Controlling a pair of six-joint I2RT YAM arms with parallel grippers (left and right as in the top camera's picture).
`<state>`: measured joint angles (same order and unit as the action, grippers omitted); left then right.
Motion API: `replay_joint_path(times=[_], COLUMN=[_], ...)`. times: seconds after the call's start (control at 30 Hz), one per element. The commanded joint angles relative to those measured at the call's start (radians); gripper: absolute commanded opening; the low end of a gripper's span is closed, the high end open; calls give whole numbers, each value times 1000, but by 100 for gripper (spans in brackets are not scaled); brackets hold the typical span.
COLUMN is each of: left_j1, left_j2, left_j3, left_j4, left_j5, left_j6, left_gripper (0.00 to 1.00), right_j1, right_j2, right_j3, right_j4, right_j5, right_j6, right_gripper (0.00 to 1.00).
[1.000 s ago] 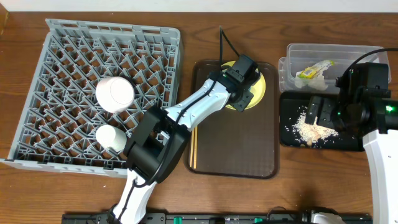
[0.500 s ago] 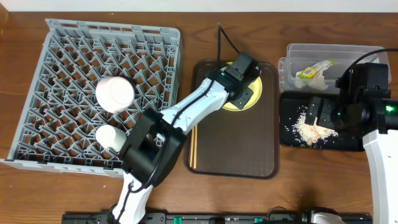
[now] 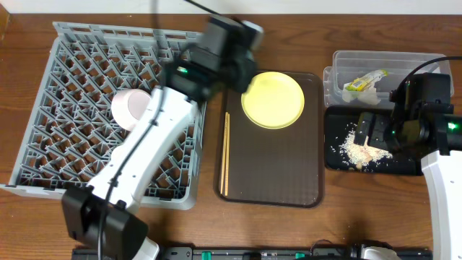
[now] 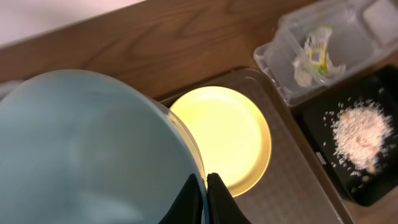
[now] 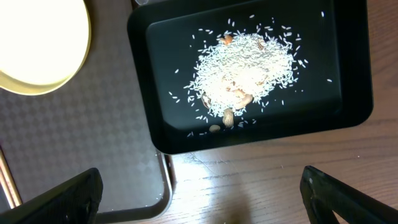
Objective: Sort waste into correct bins and load items into the dishwasher
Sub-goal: 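Carry the light-blue bowl into the rack's back row and release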
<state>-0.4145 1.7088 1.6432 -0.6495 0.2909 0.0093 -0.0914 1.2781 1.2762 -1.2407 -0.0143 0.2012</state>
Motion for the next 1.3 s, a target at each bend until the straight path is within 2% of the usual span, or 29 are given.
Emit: replay_joint_path(times=[0.0,0.2,0.33,0.5,0.67,0.77,1.03,1.27], left_j1=[146,426,555,649,687,695,716,766], left_j2=[14,62,123,227,319,365,418,418], left_j3=[10,10,10,10,10,10,10,9], left_j4=[-17,-39,-34,-7,-1,5,22,-1], left_j5=[328,708,901,1149,1280,1281,1245,1100], left_j6=[-14,-14,-14,-15,-37,-75,-74,-74], left_gripper=[6,6,6,6,6,6,6,16], right_j1=[-4,-4,-4,-4,-4,-4,-4,-4], right_j2=[-3,-3,-3,-3,-3,-3,-3,-3], right_j3=[12,12,12,12,12,12,12,12], right_j4=[-1,-1,-2,-2,-2,-5,-9,-9], right_j5=[6,6,6,6,6,6,6,6], right_j6=[7,7,7,7,7,7,7,7], right_gripper=[99,99,99,99,99,99,99,99])
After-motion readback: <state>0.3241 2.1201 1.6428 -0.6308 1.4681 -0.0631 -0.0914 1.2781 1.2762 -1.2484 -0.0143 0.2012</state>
